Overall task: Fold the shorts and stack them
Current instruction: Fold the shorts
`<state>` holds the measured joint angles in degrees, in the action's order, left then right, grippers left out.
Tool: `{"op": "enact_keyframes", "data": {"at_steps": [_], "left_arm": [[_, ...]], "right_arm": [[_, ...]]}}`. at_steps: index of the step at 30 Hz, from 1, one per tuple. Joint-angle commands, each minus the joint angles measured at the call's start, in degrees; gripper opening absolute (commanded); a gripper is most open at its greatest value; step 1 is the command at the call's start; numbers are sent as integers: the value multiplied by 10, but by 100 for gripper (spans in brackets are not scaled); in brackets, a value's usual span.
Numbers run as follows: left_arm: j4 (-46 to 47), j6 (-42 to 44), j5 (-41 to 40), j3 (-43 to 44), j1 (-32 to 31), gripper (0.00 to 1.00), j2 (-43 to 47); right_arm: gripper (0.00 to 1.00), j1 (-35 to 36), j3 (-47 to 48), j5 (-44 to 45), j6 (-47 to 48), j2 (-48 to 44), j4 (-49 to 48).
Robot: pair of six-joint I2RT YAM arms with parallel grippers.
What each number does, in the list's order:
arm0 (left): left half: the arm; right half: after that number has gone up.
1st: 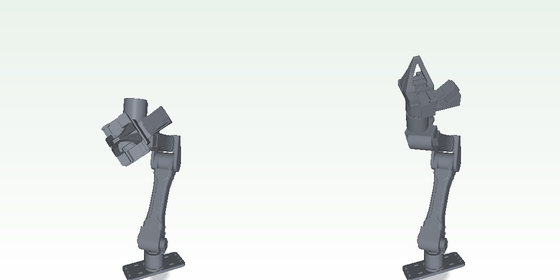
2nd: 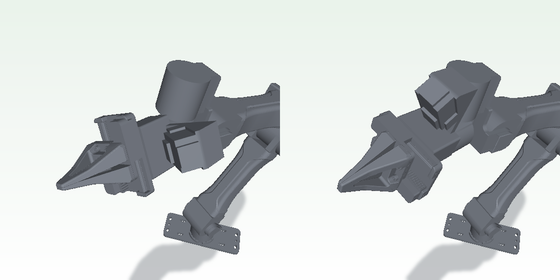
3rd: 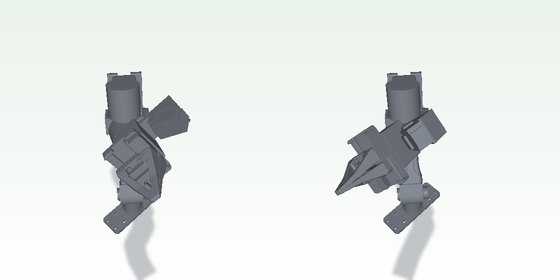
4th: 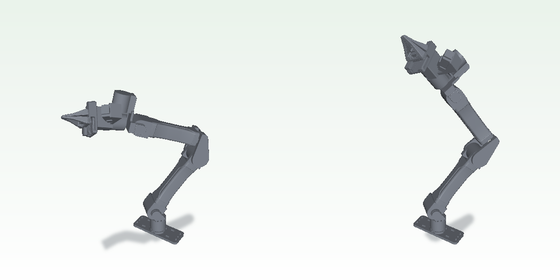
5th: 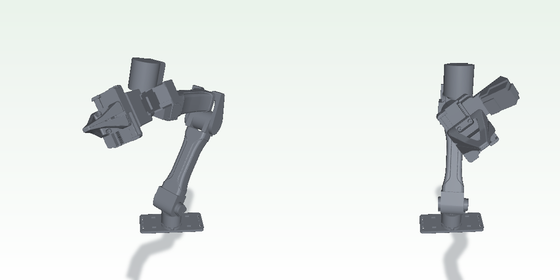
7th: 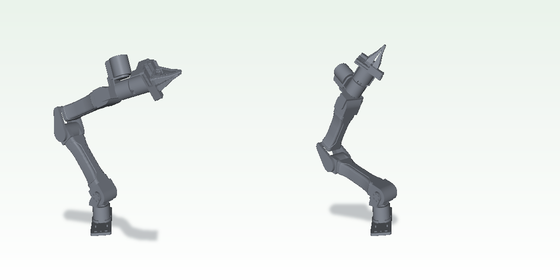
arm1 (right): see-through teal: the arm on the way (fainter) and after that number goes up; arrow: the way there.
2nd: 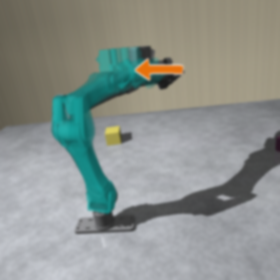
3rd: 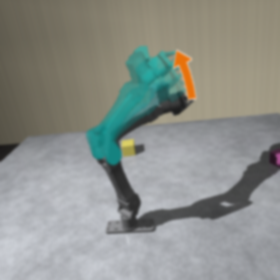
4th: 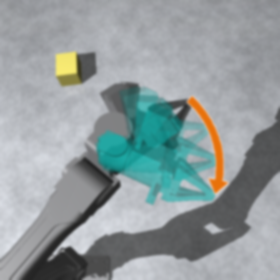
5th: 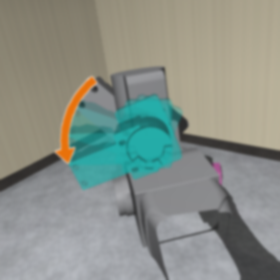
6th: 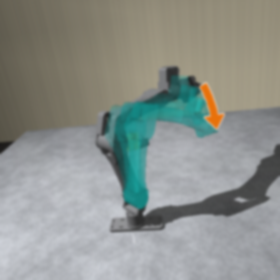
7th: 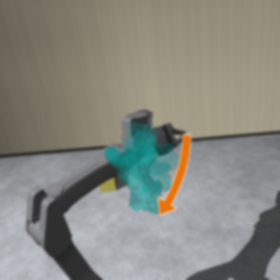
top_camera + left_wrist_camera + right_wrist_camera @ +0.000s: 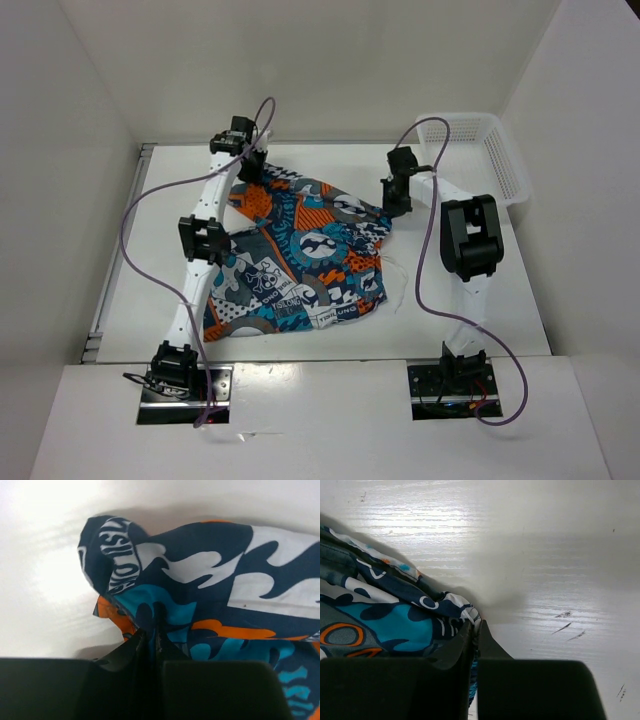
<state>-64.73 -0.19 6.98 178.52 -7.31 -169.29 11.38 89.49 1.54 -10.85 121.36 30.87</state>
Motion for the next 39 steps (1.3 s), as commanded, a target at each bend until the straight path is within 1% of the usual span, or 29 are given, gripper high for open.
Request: {"op": "enact_keyframes", "data": {"at_steps": [1,2,3,4,5,6,7,8,10,11,12,13,15,16,17,18,19,20,21,22,24,27,29,32,33,34,36,37,39], "left_arm": [[-99,2,19,-18,12,14,33],[-99,2,32,-86,12,16,73],[-99,2,44,-123,12,19,95],[-99,2,73,-161,12,24,120],[-99,2,92,-200,12,46,175],[-88,2,110,-269,12,56,203],[-74,2,150,-299,12,66,229],[-1,2,165,-329,19,77,281],[106,2,156,-409,27,100,320],[184,2,145,-418,33,100,331],[214,2,130,-418,34,100,331],[235,2,97,-403,41,100,305],[248,2,69,-306,49,100,259],[236,2,53,-250,56,100,191],[186,2,25,-102,56,100,149],[157,2,9,-21,56,100,105],[146,2,-10,0,56,100,65],[157,2,-43,-52,51,100,81],[166,2,-51,-129,51,100,98],[166,2,-51,-145,51,100,99],[160,2,-62,-137,51,100,81],[107,2,-80,-51,51,100,38],[82,2,-75,-29,57,100,33],[69,2,-45,-77,63,100,50],[69,2,-14,-102,63,100,58],[69,2,-2,-108,63,100,58],[52,2,10,-108,56,95,58],[43,2,15,-100,49,87,58],[11,2,35,-81,49,82,52]], "right_arm": [[0,7,20,4,28,15,-8],[0,13,26,4,40,15,-15],[0,13,26,4,53,10,-21],[0,22,32,19,78,10,-21],[0,28,32,24,92,4,-29],[0,34,38,24,102,4,-34],[0,43,38,24,108,-2,-35],[0,43,38,24,109,-2,-35],[0,53,38,4,109,-2,-35],[0,53,38,4,114,-2,-35],[0,66,38,-3,123,-2,-35],[0,66,38,-11,129,-7,-35],[0,81,38,-17,141,-7,-35],[0,81,38,-17,141,-12,-35],[0,81,38,-23,146,-12,-35],[0,87,38,-23,146,-12,-35],[0,87,32,-29,146,-12,-29],[0,87,32,-29,146,-18,-29],[0,87,27,-29,152,-18,-29],[0,87,27,-29,152,-18,-29],[0,87,22,-29,152,-18,-29],[0,87,16,-29,152,-18,-29],[0,87,16,-29,152,-18,-29],[0,92,16,-29,152,-18,-29],[0,92,16,-29,152,-18,-29],[0,92,16,-29,152,-18,-29],[0,92,22,-24,152,-18,-29],[0,92,22,-24,152,-18,-29],[0,92,22,-14,152,-18,-29]]}}
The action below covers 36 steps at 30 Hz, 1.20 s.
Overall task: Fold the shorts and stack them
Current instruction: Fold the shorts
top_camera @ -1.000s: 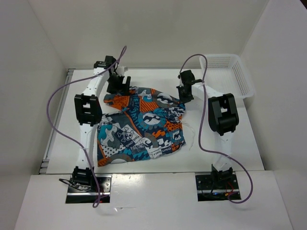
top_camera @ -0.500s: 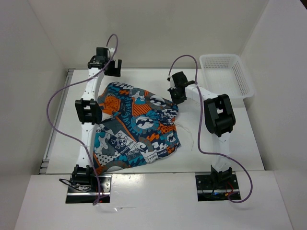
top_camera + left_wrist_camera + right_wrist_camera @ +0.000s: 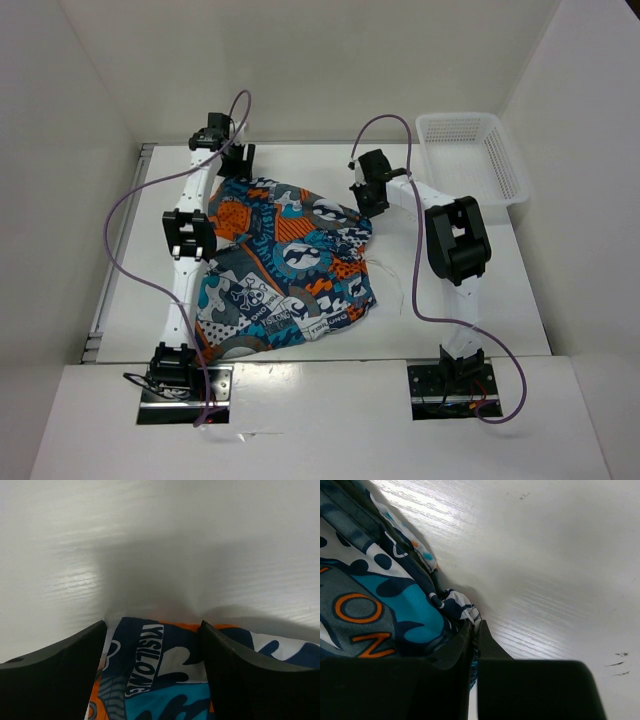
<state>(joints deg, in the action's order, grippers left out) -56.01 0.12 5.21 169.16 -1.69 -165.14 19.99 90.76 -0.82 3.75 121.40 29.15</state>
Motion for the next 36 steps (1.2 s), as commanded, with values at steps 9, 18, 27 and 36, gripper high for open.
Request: {"op": "enact_keyframes", "data": {"at_steps": [9,18,27,36], "left_arm": [[-80,-1,66,5,29,96,67],[-100,-1,96,-26,16,73,39],[-77,-1,78,106,-1,0,-51],[99,-1,21,106,-1,0,93]], "right_arm": [[0,11,9,21,17,-30,-12],[0,16,14,16,17,-25,-17],[0,16,9,46,29,-30,-23],[0,-2,78,174,41,-49,-89]]}}
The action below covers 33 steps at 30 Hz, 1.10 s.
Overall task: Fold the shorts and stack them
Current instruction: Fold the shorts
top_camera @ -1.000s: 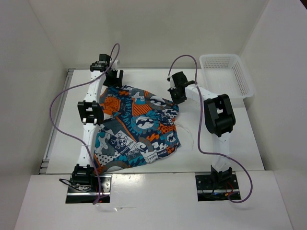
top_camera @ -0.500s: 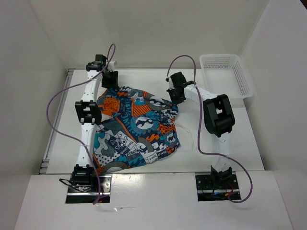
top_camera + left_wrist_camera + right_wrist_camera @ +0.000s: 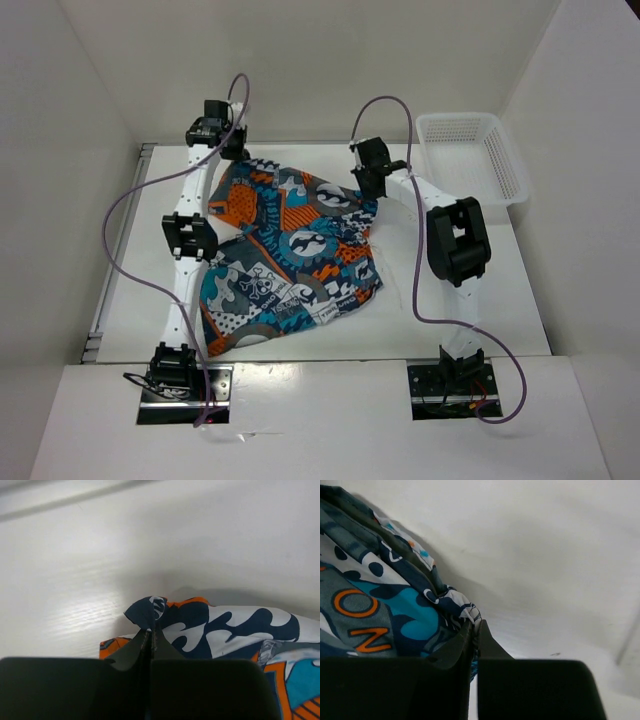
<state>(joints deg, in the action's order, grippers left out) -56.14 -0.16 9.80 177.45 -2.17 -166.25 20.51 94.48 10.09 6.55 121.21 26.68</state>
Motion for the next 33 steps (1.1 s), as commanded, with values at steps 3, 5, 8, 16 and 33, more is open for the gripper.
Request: {"op": "enact_keyframes", "data": {"at_steps": [3,5,8,16,33], "left_arm": [[107,2,-25,23,4,0,131],[107,2,-33,23,-1,0,140],[82,2,-33,23,-1,0,159],[-103,2,-1,23,-12,0,210],[-108,2,-119,-218,-77,0,412]], "right_arm": [[0,-13,52,85,27,-65,-79],[0,-13,52,92,33,-79,-80],[0,-13,35,86,42,-108,-80],[0,9,-99,-23,119,-240,-86],[0,37,-228,-33,141,-312,-112]]}}
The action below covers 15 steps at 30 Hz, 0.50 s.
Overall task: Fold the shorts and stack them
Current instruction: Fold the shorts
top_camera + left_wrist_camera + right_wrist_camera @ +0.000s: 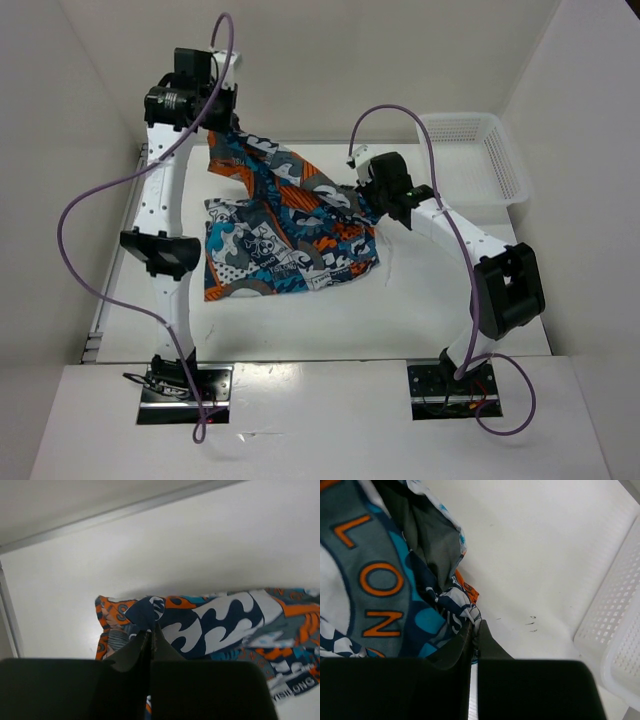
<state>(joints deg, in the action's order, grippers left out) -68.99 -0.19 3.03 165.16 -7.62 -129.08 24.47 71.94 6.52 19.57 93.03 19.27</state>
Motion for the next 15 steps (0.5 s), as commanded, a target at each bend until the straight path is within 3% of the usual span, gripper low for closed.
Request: {"op": "enact_keyframes", "data": {"at_steps": [1,4,8,11,15], "left_arm": [[31,2,-77,-139,-28,0,75],[59,2,-83,-271,-28,0,141],[127,2,57,-395,49,0,192],[211,2,2,-467,54,0,236],[372,2,-92,-706,38,0,376]], "right_arm": [[0,-2,-2,2,11,-25,-43],[0,-2,-2,9,11,-20,-43],[0,-2,3,14,11,-14,-38],[0,-2,3,14,11,-14,-32],[0,-2,9,9,24,-14,-27]]}}
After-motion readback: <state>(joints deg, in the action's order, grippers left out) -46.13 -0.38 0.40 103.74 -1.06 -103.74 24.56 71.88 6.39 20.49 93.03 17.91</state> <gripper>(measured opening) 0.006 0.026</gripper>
